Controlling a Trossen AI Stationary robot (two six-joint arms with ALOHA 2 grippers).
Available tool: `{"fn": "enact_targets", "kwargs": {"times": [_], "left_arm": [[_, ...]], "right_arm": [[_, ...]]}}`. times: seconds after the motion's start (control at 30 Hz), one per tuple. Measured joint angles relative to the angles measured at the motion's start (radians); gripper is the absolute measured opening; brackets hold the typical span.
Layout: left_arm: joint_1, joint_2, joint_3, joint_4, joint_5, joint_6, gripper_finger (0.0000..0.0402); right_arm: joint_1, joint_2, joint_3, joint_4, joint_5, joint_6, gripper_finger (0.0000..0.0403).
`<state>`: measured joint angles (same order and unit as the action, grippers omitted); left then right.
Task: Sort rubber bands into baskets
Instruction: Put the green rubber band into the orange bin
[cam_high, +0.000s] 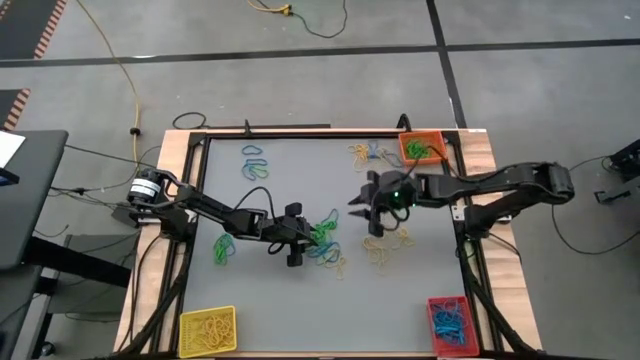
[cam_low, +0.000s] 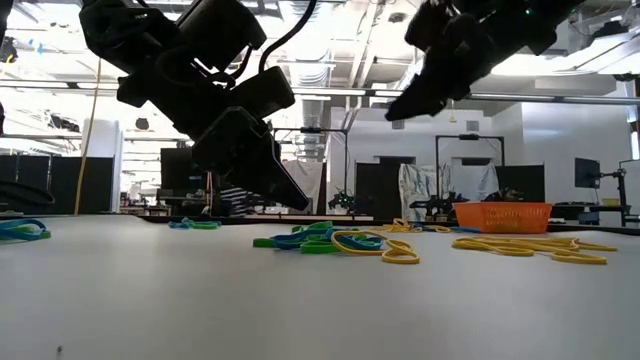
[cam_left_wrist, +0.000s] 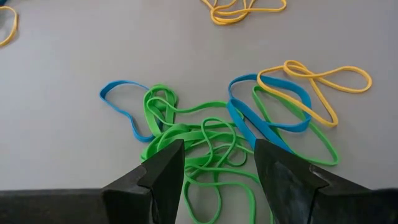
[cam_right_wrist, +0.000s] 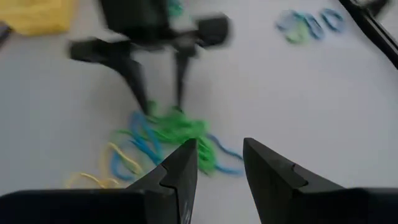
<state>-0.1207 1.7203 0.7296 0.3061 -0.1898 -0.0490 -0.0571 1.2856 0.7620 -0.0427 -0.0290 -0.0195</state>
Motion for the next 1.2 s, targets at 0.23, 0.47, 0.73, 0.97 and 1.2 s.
{"fn": "enact_targets", "kwargs": {"times": [0.23, 0.47, 0.73, 0.97, 1.2], "left_arm": [[0.0, 0.0, 0.0, 0.005, 0.0, -0.001, 0.0185], [0.0, 0.0, 0.0, 0.001, 0.0, -0.009, 0.0185], [0.0, 0.0, 0.0, 0.0, 0.002, -0.007, 0.0185], [0.0, 0.0, 0.0, 0.005, 0.002, -0.006, 0.0185], [0.0, 0.0, 0.0, 0.002, 0.003, -0.009, 0.0185]], "right_arm": [[0.1, 0.177, 0.0, 0.195, 0.001, -0.058, 0.0157], [0.129, 0.373, 0.0, 0.411, 0.001, -0.071, 0.0157], [0.128, 0.511, 0.0, 0.504, 0.002, -0.067, 0.0157], [0.118, 0.579, 0.046, 0.522, 0.003, -0.068, 0.0157], [0.119, 0.652, 0.093, 0.488, 0.008, -0.071, 0.0157]]}}
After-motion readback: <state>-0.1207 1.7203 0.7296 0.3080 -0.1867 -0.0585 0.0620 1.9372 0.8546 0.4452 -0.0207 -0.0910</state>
